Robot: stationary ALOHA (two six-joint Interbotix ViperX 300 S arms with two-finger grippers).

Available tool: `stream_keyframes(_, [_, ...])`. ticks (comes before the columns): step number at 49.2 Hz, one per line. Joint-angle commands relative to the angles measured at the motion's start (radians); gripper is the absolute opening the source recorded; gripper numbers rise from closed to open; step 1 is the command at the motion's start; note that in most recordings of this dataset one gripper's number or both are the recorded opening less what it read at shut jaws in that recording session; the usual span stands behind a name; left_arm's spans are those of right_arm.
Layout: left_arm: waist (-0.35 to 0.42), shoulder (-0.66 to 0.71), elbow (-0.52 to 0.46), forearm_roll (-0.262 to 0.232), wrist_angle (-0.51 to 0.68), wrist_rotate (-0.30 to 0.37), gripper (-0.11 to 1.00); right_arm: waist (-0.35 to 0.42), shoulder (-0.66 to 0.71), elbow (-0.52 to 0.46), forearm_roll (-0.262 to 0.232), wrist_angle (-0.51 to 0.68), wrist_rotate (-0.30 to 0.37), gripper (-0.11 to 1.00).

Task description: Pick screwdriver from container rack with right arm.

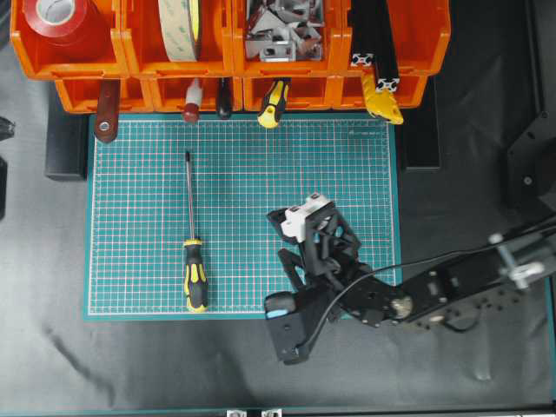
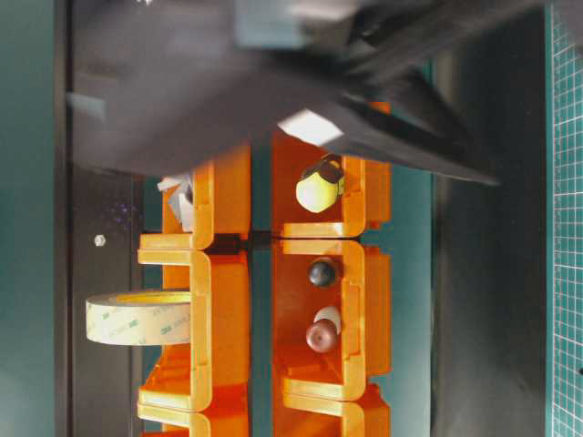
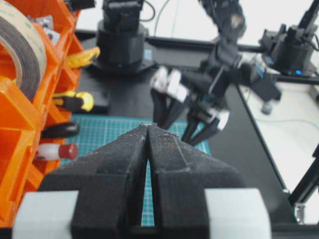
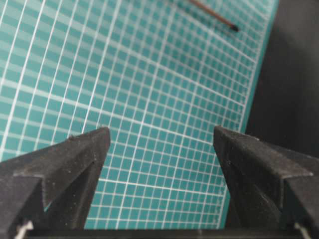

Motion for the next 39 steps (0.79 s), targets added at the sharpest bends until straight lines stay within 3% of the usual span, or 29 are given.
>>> stream_keyframes(1, [-0.002, 0.006, -0.017, 0.002, 0.009, -0.003, 0.00, 0.011, -0.089, -0.003, -0.006, 0.002, 0.057, 0.81])
stream_keyframes(20, [0.002, 0.008, -0.015, 0.002, 0.046, -0.003, 0.00, 0.012, -0.345, 0.103, -0.012, -0.110, 0.258, 0.81])
stream_keyframes(39, [0.002, 0.014, -0.012, 0.003, 0.051, -0.003, 0.00, 0.012, -0.549, 0.236, -0.014, -0.127, 0.353, 0.80])
